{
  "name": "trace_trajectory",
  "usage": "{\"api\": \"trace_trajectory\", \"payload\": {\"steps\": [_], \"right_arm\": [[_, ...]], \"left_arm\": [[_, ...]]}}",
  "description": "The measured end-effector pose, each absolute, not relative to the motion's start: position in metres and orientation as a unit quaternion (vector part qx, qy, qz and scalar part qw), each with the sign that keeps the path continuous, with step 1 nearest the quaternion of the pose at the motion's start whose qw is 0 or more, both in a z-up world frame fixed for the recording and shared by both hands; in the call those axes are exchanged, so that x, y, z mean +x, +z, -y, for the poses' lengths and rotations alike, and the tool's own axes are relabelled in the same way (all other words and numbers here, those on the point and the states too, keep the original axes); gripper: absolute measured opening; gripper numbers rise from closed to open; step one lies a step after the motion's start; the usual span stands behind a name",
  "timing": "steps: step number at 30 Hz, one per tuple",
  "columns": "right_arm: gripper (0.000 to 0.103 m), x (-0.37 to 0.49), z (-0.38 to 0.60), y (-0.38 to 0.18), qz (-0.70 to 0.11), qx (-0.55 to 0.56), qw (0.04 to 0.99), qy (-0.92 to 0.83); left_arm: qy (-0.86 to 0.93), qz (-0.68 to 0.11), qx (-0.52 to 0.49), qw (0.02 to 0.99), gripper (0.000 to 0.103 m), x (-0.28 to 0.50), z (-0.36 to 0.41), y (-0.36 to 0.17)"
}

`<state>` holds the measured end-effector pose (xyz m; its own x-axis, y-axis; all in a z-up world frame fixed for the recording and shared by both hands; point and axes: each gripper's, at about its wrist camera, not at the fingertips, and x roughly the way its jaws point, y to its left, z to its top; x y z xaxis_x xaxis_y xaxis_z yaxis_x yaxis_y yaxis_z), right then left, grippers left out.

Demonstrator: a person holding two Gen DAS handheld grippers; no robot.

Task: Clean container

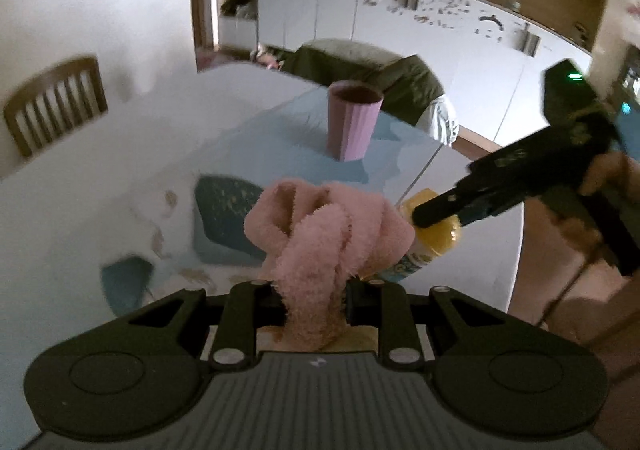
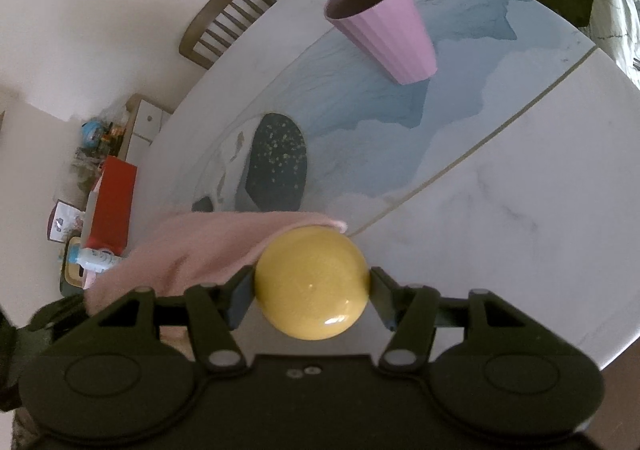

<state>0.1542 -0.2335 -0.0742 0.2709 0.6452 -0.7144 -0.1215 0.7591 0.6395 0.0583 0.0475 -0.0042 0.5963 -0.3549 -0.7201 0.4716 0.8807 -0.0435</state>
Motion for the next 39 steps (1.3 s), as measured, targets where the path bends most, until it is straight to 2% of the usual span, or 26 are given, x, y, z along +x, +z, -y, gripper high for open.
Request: {"api": "trace_trajectory", "payload": {"steps": [6, 12, 24, 39], "right_arm": [[0.06, 0.154, 0.231, -0.074, -0.548, 0.237, 0.762, 0.25], [0.06, 0.155, 0.23, -0.075, -0.549, 0.237, 0.761, 0.252], [0.06, 0.153, 0.226, -0.075, -0.55, 0.236, 0.759, 0.254], [0.06, 0.154, 0.232, -0.075, -0.549, 0.246, 0.761, 0.244]], "left_arm": [[-0.219, -0.346, 0.126, 0.904, 0.023, 0.034, -0.075, 0.037], [-0.252, -0.318, 0.121, 0.906, 0.023, 0.032, -0.078, 0.063], [-0.304, -0.374, 0.087, 0.872, 0.023, 0.091, -0.005, -0.015], [-0.255, -0.462, 0.043, 0.848, 0.023, 0.134, -0.01, -0.093]]}}
